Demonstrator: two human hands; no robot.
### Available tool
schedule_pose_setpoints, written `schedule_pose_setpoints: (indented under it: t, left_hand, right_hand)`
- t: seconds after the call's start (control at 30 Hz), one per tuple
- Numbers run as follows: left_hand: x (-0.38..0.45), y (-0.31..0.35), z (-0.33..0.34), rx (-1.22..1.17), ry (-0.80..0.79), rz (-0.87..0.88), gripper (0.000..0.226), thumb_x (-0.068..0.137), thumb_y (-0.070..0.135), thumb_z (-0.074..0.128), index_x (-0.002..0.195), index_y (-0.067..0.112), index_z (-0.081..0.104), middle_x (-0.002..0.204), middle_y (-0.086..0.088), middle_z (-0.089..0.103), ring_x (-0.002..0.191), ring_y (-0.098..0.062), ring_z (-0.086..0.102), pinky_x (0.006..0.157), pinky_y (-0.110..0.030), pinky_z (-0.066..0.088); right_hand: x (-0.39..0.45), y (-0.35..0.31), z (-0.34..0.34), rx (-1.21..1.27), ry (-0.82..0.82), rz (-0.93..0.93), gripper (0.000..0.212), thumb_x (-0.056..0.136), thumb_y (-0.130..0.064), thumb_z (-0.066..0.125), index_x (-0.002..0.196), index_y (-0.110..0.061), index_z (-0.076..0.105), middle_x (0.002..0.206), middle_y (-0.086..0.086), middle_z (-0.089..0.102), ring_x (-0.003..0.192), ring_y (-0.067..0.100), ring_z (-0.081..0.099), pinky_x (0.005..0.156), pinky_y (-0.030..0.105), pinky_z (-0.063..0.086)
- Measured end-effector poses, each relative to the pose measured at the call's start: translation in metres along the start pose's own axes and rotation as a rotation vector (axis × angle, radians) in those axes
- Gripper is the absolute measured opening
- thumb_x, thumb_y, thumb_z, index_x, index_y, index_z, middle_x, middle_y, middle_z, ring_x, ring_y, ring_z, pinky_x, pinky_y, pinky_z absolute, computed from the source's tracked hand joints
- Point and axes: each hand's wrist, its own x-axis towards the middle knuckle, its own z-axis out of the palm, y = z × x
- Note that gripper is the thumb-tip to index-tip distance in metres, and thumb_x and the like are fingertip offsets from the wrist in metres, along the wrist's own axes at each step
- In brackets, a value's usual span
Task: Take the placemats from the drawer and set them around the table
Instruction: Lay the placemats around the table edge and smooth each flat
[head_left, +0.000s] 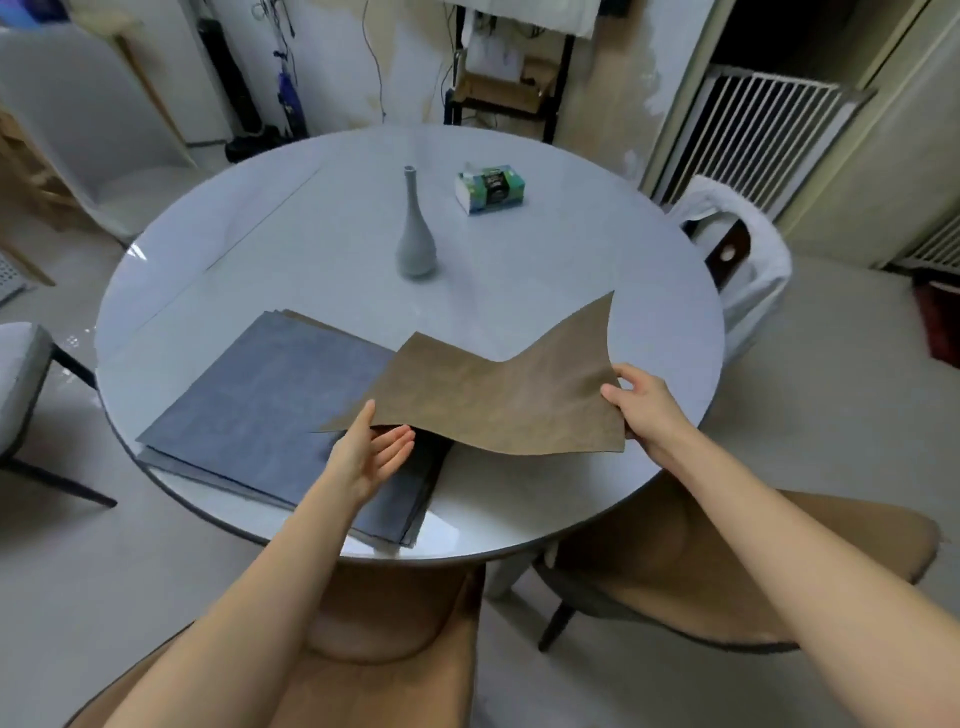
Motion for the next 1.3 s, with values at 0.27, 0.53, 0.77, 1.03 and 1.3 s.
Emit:
schedule_pose_setpoints:
  t: [0.27, 0.53, 0.77, 1.03, 1.3]
  left_hand:
    - [-0.024, -0.087, 0.121, 0.281, 0.07, 0.033, 0.023, 0.098, -0.002, 0.042, 0.119, -0.003, 0.051, 0.089, -0.014, 0.06, 0.072, -0.022, 0.058, 0.061, -0.039, 0.058]
    - [-0.069, -0.186, 0.258, 0.442, 0.073, 0.329, 0.021, 0.094, -0.003, 0.039, 0.089, 0.012, 0.053, 0.083, -0.007, 0.058, 0.071, -0.02, 0.059, 0.048, -0.03, 0.054]
    - [-0.06, -0.189, 0.272, 0.293, 0.198, 0.388, 0.016, 0.094, 0.003, 0.044, 0.105, 0.01, 0.054, 0.093, -0.009, 0.062, 0.076, -0.022, 0.062, 0.051, -0.029, 0.054]
    - [0.006, -0.177, 0.3, 0.254, 0.231, 0.418, 0.024, 0.094, 0.004, 0.042, 0.11, 0.01, 0.059, 0.1, -0.009, 0.065, 0.081, -0.024, 0.062, 0.056, -0.027, 0.055]
    - [0.027, -0.148, 0.331, 0.119, 0.382, 0.553, 0.015, 0.097, 0.015, 0.044, 0.103, 0.017, 0.057, 0.1, 0.002, 0.065, 0.093, -0.019, 0.061, 0.075, -0.032, 0.056]
  right_hand:
    - [-0.01, 0.051, -0.146, 0.021, 0.078, -0.028, 0.024, 0.097, -0.005, 0.048, 0.116, -0.01, 0.062, 0.114, 0.011, 0.066, 0.097, 0.022, 0.066, 0.092, 0.037, 0.052]
    - [0.008, 0.101, -0.279, -0.285, 0.134, -0.12, 0.039, 0.1, -0.013, 0.04, 0.138, -0.01, 0.045, 0.141, 0.009, 0.048, 0.129, 0.025, 0.045, 0.11, 0.043, 0.037]
    - [0.059, 0.094, -0.301, -0.326, 0.115, -0.255, 0.036, 0.1, -0.012, 0.038, 0.135, -0.014, 0.047, 0.134, 0.007, 0.053, 0.124, 0.025, 0.05, 0.104, 0.038, 0.041]
    - [0.136, 0.068, -0.277, -0.675, 0.047, -0.421, 0.029, 0.101, -0.016, 0.037, 0.128, -0.012, 0.045, 0.116, 0.018, 0.061, 0.107, 0.036, 0.057, 0.089, 0.047, 0.049]
    - [0.214, 0.028, -0.275, -0.781, 0.059, -0.739, 0.027, 0.1, -0.014, 0.038, 0.125, -0.006, 0.047, 0.085, 0.018, 0.064, 0.078, 0.038, 0.059, 0.062, 0.036, 0.041]
